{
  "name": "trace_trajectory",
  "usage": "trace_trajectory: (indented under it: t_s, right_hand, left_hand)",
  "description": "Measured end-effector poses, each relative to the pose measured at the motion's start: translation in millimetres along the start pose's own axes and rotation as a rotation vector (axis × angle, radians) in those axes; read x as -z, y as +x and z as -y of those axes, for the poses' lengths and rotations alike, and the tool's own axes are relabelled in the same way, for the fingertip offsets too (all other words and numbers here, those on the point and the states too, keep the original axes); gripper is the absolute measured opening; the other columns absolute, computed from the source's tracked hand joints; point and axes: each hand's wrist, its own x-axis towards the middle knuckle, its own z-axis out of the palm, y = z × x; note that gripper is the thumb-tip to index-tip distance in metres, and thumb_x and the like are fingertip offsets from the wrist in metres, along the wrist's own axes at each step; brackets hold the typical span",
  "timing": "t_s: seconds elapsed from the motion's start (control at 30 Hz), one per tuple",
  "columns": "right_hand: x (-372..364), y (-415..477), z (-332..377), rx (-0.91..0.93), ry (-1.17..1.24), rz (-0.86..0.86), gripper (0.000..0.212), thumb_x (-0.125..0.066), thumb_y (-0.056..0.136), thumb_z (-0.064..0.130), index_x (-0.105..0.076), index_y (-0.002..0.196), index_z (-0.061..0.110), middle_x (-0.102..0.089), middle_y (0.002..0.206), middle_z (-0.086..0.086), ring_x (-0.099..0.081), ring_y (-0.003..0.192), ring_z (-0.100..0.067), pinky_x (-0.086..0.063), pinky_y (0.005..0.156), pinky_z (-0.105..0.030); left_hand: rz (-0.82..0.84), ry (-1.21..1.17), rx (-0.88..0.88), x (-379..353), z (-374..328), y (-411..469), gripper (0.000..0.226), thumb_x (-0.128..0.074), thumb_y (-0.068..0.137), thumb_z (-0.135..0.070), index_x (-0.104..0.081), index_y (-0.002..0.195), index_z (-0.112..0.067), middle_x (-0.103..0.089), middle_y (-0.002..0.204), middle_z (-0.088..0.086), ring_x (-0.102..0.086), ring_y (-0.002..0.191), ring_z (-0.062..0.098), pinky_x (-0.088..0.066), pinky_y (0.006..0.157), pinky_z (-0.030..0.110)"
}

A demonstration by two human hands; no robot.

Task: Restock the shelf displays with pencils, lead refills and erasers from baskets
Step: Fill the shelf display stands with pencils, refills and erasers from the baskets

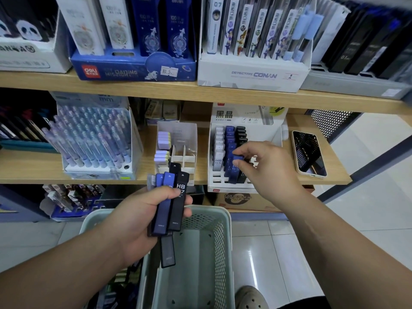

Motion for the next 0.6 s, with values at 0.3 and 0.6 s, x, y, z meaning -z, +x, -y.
trace_trajectory:
  t_s: [0.3, 0.6]
  right_hand:
    - [-6.7, -1.9, -3.8, 0.04, -0.035, 0.024, 0.019, -0.082, 0.082, 0.018, -0.078, 0.099, 0.026, -0.061, 0.084, 0.022, -0.055, 0.097, -0.011, -0.044, 0.079, -0.027]
    - [-11.2, 1.5, -12.4, 0.017, -0.103, -0.001, 0.018, -0.082, 0.082, 0.026, -0.079, 0.1, 0.026, -0.062, 0.089, 0.005, -0.054, 0.094, -0.018, -0.042, 0.079, -0.03]
  left_hand:
    - [0.007, 0.0, -0.002, -1.8, -1.8, -5.0, 0.012, -0.061, 0.09, -0.008, -0.067, 0.1, -0.003, -0.076, 0.093, 0.02, -0.072, 0.063, 0.023, -0.058, 0.054, 0.026]
    - [0.039, 0.002, -0.007, -1.7, -3.1, -7.6, 0.018, -0.063, 0.088, -0.009, -0.068, 0.104, -0.003, -0.076, 0.096, 0.02, -0.073, 0.066, 0.024, -0.059, 0.059, 0.028]
